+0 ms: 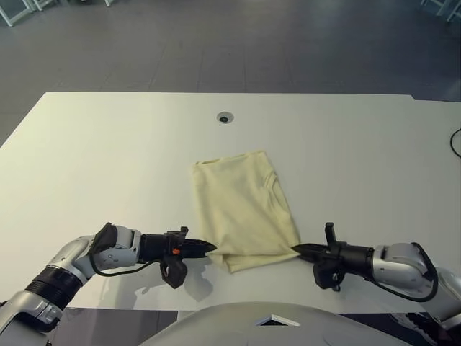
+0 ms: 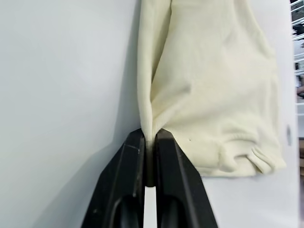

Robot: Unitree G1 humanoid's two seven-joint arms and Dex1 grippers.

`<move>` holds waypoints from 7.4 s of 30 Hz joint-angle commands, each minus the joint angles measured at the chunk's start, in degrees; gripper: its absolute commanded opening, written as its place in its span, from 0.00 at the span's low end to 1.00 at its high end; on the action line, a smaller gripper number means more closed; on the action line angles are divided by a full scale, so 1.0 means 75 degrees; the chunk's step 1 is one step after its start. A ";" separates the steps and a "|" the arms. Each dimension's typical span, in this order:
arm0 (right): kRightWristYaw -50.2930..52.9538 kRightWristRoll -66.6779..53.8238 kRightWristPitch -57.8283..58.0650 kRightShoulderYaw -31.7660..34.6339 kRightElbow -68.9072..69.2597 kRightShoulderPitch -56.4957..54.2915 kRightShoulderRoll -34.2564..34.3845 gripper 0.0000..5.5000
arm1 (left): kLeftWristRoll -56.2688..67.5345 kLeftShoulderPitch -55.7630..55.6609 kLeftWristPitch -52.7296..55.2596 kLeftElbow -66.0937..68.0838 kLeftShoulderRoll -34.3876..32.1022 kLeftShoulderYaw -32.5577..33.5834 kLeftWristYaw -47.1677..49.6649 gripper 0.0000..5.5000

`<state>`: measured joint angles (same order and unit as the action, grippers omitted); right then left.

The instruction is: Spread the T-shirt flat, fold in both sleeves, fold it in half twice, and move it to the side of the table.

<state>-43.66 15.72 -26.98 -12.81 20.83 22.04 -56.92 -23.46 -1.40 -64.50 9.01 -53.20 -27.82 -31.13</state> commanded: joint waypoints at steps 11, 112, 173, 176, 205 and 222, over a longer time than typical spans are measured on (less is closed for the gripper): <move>-0.1701 -0.3652 0.2362 0.1268 0.2063 0.0794 -0.0789 0.01 | 0.1199 0.0709 -0.0157 -0.0408 -0.0921 0.0004 -0.0464 0.01; -0.4144 -0.4567 0.6357 0.0874 -0.4338 -0.6432 0.2842 0.41 | 0.4324 -0.2952 0.6938 0.2769 0.3113 0.2687 -0.4542 0.92; 0.0292 -0.3510 0.8719 0.0496 -0.8088 -0.6770 0.4047 0.30 | 0.4598 -0.0515 0.6928 -0.2492 0.2924 0.5041 0.0198 0.98; 0.1508 -0.3652 0.8748 0.1332 -0.8908 -0.6951 0.3980 0.36 | 0.4562 -0.0533 0.6936 -0.2479 0.2960 0.4990 0.0221 0.98; 0.5862 -0.4614 0.8297 0.4390 -0.2821 -0.5195 0.4835 0.98 | 0.4011 0.0347 0.6913 -0.3109 0.3928 0.4599 0.1064 0.98; 0.5100 -0.2263 0.3704 0.1103 -0.0199 -0.2083 0.5850 0.98 | 0.3066 0.0265 0.5324 -0.1228 0.5332 0.4519 0.2842 0.98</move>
<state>-5.11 -3.07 5.45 -2.76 21.79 4.40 -14.17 0.66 0.16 -23.73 -2.55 -14.84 5.70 -12.02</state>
